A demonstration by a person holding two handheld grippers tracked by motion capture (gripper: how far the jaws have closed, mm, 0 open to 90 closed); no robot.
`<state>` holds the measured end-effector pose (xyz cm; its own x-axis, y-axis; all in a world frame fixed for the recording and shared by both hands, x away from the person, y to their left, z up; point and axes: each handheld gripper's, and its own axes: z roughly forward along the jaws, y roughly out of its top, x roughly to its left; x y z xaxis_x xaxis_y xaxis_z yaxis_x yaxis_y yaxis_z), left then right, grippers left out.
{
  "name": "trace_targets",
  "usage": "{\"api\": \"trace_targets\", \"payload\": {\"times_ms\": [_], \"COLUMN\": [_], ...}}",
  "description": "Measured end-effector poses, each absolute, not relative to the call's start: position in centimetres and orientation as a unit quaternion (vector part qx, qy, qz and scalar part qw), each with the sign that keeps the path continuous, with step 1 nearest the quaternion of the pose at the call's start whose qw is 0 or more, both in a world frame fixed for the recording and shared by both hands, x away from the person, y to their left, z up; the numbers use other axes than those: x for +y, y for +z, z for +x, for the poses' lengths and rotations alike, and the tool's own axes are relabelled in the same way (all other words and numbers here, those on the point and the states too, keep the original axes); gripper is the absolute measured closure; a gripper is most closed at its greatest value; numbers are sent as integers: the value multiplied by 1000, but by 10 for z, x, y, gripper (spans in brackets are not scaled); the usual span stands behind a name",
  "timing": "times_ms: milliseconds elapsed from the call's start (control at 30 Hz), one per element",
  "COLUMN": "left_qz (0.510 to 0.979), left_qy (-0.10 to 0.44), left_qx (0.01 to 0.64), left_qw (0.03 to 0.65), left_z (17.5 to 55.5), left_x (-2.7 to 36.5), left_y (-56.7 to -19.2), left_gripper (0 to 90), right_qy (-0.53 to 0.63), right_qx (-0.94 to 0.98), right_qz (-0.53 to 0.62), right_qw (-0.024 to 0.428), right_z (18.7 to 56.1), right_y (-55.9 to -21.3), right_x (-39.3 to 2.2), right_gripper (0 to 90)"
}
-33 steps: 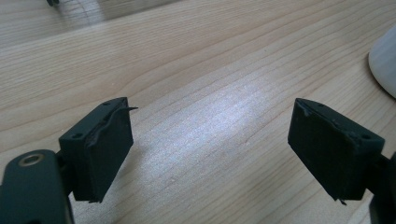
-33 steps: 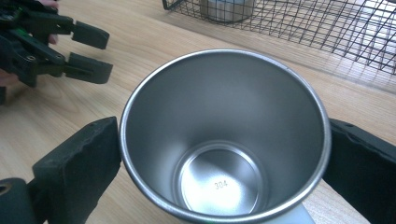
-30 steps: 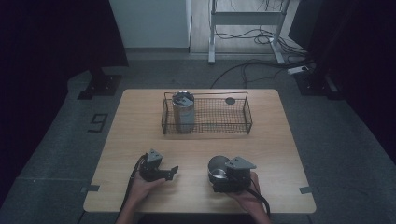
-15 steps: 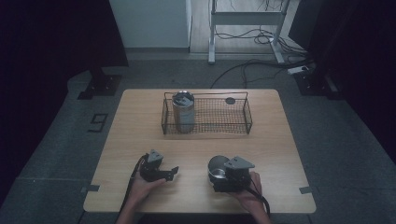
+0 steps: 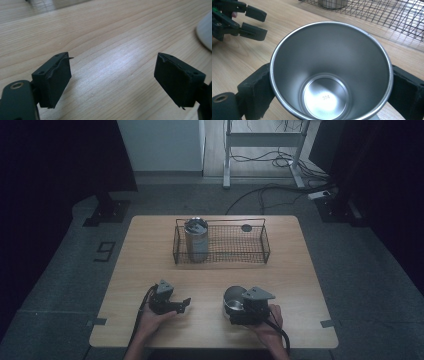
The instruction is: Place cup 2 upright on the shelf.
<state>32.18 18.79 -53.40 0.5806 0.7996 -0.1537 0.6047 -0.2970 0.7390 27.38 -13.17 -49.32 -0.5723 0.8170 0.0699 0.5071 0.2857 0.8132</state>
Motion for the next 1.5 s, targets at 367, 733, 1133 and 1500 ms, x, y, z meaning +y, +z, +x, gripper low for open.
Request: {"api": "trace_targets", "payload": {"times_ms": [367, 733, 1133, 1500], "left_qz": [794, 802, 803, 806], "left_qy": [126, 135, 133, 124], "left_qx": [444, 433, 432, 428], "left_qw": [395, 389, 388, 391], "left_z": [318, 315, 315, 315], "left_x": [188, 186, 187, 186], "left_y": [-534, -536, -535, -536], "left_gripper": [141, 144, 144, 145], "right_qy": [445, 447, 429, 425], "right_qx": [756, 734, 736, 739], "right_qz": [440, 471, 474, 471], "right_qw": [193, 198, 221, 226], "right_z": [270, 280, 290, 299], "right_y": [-480, -466, -443, -429], "right_x": [-148, -160, -160, -157], "right_gripper": [65, 65, 66, 66]}}
